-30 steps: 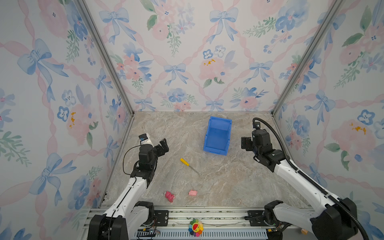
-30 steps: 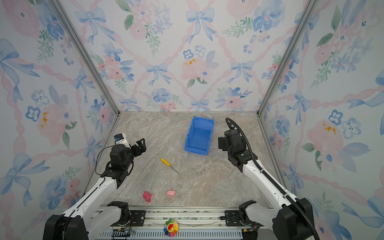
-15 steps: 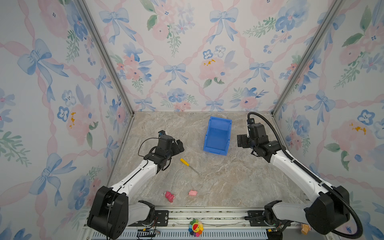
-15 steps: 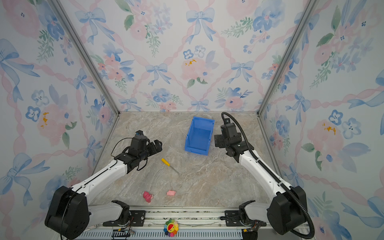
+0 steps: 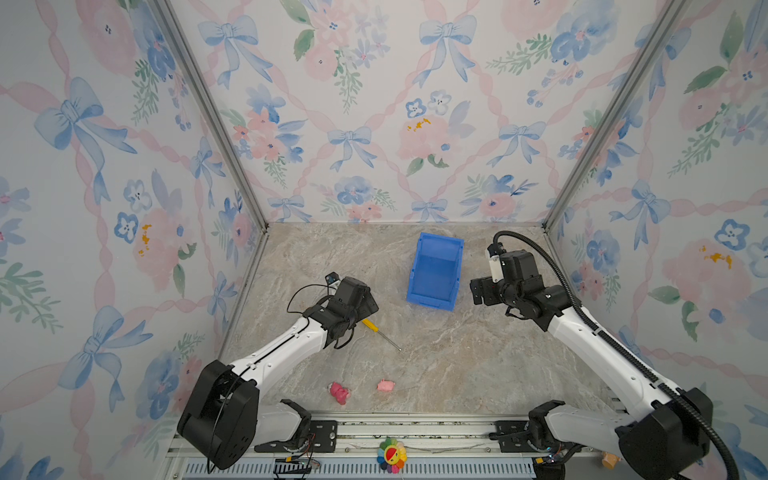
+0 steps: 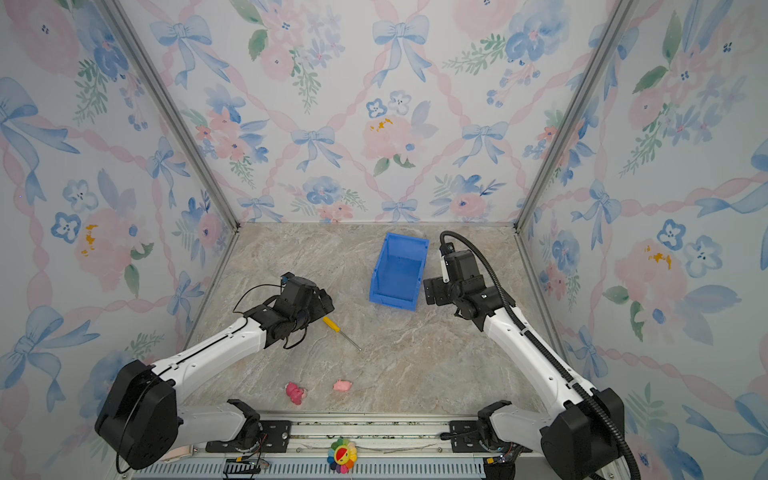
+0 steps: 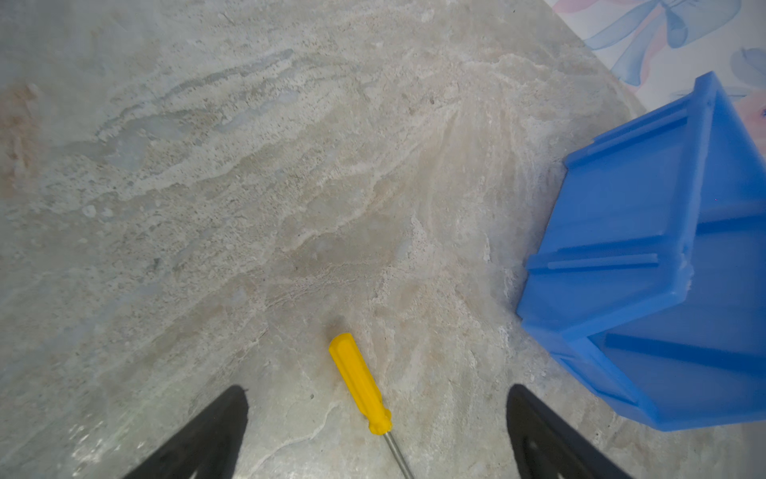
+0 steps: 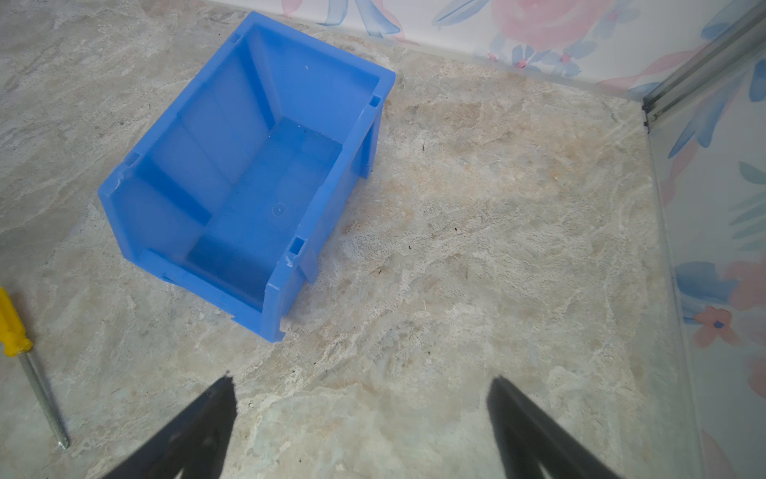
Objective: Put the screwdriver in the bin
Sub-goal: 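Reach the left gripper toward the yellow screwdriver handle while the right arm lifts forward, then lower the left gripper and close it on the yellow screwdriver handle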
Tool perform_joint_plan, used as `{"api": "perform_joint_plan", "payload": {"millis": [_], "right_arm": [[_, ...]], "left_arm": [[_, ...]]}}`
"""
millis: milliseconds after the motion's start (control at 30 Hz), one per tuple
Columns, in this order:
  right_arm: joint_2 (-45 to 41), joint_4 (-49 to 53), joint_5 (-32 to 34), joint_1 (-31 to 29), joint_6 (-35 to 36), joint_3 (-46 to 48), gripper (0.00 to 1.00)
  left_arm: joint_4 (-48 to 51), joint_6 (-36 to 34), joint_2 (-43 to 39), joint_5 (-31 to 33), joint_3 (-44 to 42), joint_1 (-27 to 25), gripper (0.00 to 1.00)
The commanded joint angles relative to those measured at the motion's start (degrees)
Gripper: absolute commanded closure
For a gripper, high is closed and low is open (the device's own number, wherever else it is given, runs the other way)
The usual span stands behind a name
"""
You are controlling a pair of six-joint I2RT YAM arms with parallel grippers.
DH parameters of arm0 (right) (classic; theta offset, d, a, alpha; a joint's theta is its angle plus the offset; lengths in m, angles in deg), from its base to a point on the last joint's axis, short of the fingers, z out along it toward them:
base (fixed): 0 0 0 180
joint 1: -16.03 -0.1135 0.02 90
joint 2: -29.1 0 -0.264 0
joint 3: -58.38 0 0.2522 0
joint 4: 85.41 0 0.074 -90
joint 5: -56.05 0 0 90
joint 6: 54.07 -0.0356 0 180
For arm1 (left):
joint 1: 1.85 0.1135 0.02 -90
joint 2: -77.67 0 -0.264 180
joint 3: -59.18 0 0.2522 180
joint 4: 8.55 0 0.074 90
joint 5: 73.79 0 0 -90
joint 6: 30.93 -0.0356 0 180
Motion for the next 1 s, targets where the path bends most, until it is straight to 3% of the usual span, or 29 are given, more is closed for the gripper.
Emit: {"api": "perform_joint_plan", "payload": {"millis": [0, 300, 733, 967], "right_arm": [[-0.99, 3.86, -2.99, 0.34, 0.69, -1.71, 0.03], [-1.48, 1.05, -4.45, 0.47, -2.17, 1.57, 0.03], [0.54, -0.94, -6.97, 2.1, -1.43, 0.5, 0.03], [-0.85, -1.31, -6.58, 0.9, -1.26, 2.06, 0.03]], "left_arm": [[1.68, 3.48, 3.03, 2.6, 2.07, -1.58, 0.04], [6.98, 3.2, 14.3, 2.09, 10.56, -2.88, 0.09], [12.56, 9.7, 17.31, 4.15, 10.56, -5.62, 0.23], [12.41, 9.63, 22.56, 3.64, 12.59, -5.83, 0.31]]}}
